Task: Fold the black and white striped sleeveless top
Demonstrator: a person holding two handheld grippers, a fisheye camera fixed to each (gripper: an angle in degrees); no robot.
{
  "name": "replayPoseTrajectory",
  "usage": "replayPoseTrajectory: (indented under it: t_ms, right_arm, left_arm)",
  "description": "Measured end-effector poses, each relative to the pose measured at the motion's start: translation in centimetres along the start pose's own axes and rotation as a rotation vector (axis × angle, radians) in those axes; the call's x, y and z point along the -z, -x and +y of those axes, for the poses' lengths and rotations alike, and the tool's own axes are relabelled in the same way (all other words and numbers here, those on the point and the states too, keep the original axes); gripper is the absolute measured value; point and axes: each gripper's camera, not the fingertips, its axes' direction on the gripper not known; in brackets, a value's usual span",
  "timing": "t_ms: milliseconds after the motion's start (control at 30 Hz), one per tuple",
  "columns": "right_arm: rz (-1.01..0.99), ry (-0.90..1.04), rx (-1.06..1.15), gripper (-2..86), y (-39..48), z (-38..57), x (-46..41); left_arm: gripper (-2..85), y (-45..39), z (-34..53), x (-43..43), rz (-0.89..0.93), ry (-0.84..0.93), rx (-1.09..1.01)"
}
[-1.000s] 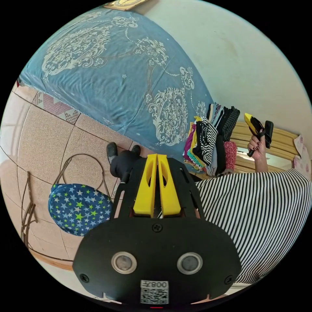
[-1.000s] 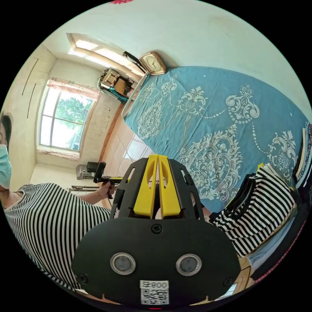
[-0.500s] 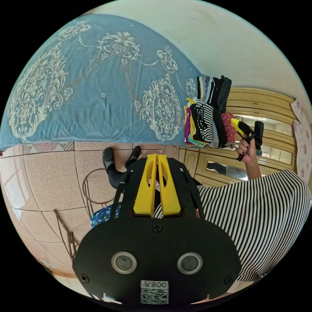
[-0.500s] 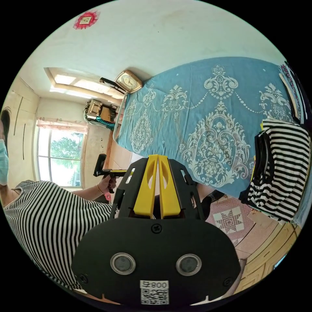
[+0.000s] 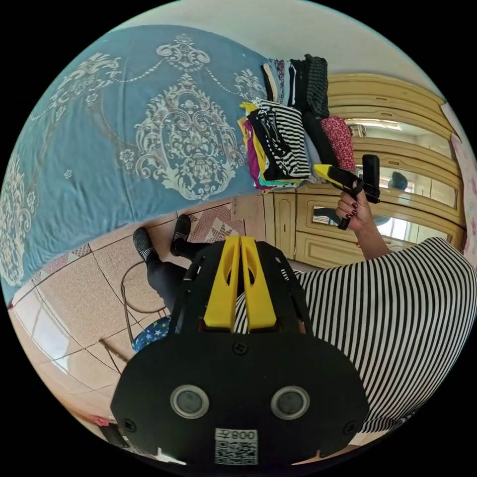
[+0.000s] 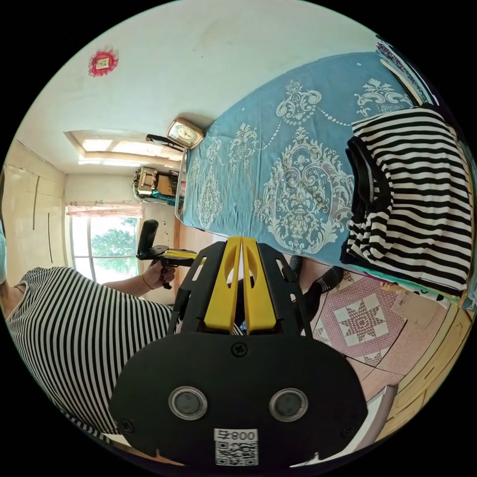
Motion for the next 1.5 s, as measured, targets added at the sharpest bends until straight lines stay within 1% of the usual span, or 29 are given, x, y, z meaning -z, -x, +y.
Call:
replayPoseTrajectory:
  t_ms: [167,400,700,800,900,1067,1167,1267,1433,1500]
  right_arm:
    - [0.007,-0.006,-0.029,0.1,-0.5,2.2,0.2]
    - [0.023,0.012,-0.029,0.0,1.0,2.3,-1.6]
    - [0.104,0.050,-0.009,0.0,5.3,0.5,-8.0]
    - [0.175,0.074,0.010,0.1,6.0,-0.4,-12.1]
    - [0.240,0.108,0.017,0.1,5.6,-1.6,-17.3]
    - [0.338,0.175,0.045,0.1,4.6,-3.2,-26.1]
    - [0.413,0.198,0.079,0.1,4.4,-3.3,-30.2]
    - [0.476,0.215,0.098,0.1,4.4,-2.6,-33.6]
    - [0.514,0.073,0.120,0.1,6.5,-0.9,-33.5]
    - [0.553,0.050,0.116,0.1,7.7,-0.7,-33.6]
  left_arm:
    - [0.2,-1.5,-4.1,-0.4,-0.003,-0.014,-0.021]
    - [0.2,-2.6,-7.3,-0.1,-0.006,-0.047,-0.027]
    - [0.2,-1.3,-12.8,-1.7,-0.024,-0.051,-0.048]
    - [0.2,0.0,-15.1,-3.2,-0.100,-0.033,-0.060]
    - [0.2,1.1,-17.1,-5.1,-0.219,0.011,-0.062]
    - [0.1,1.9,-20.2,-10.2,-0.492,0.139,-0.133]
    - [0.1,2.2,-21.4,-13.4,-0.611,0.203,-0.180]
    - [0.1,1.7,-21.6,-14.9,-0.634,0.193,-0.224]
    - [0.1,0.8,-20.7,-14.9,-0.588,0.094,-0.248]
    - [0.1,0.2,-20.5,-15.2,-0.600,0.078,-0.259]
